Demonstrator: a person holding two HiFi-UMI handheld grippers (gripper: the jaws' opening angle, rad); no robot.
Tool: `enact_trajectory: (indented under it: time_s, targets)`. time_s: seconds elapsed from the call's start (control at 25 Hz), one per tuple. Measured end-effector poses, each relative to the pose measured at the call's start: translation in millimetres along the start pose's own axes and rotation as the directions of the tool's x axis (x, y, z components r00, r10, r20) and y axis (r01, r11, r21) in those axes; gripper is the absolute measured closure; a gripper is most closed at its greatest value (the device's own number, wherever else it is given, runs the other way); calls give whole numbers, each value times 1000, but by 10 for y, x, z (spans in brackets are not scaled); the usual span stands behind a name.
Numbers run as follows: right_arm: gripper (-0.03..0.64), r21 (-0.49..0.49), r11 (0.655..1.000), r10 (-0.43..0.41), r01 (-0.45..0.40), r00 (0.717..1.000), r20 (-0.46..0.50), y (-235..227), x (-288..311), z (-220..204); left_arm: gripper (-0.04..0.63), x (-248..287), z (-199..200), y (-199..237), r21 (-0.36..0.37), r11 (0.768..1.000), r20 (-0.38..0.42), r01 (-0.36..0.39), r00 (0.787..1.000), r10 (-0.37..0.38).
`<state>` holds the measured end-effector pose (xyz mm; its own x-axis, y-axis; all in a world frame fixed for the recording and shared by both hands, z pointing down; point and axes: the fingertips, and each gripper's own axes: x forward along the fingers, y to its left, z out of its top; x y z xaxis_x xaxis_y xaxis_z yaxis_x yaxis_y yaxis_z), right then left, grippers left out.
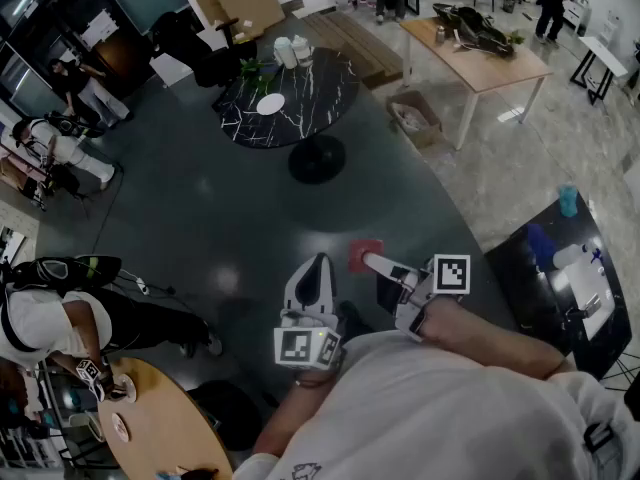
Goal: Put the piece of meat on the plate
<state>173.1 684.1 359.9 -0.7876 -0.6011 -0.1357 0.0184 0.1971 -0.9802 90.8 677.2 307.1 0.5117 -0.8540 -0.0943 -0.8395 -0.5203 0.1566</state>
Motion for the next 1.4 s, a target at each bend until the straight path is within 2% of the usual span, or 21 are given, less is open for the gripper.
enact_trajectory:
  time_s: [0.2,0.4,0.64,0.8,1.12,1.4]
  targets:
    - [526,3,1000,12,-12,1000,-1,-80,292,114,589,196,-69,272,-23,1000,-17,16,1000,-16]
    - [526,-19,1000,17,-16,999,40,-169,671,361,588,462,-175,613,-36,997,-34,76,996,-77]
    - [526,-33,999,-2,5,997,80,-269,1271,611,588,828,-35,1107,-76,987,-55,138,988,-143]
    - [526,-24,1000,3,-1,996,91,-225,1644,637,588,949,92,1390,-71,980,-55,187,980,-191]
    - [526,-57,998,-2,6,997,78,-330,2160,581,588,973,131,1936,-81,981,-54,179,982,-183]
    - [526,-41,999,-17,20,998,63,-426,2367,524,588,935,130,2195,-82,985,-47,152,987,-157]
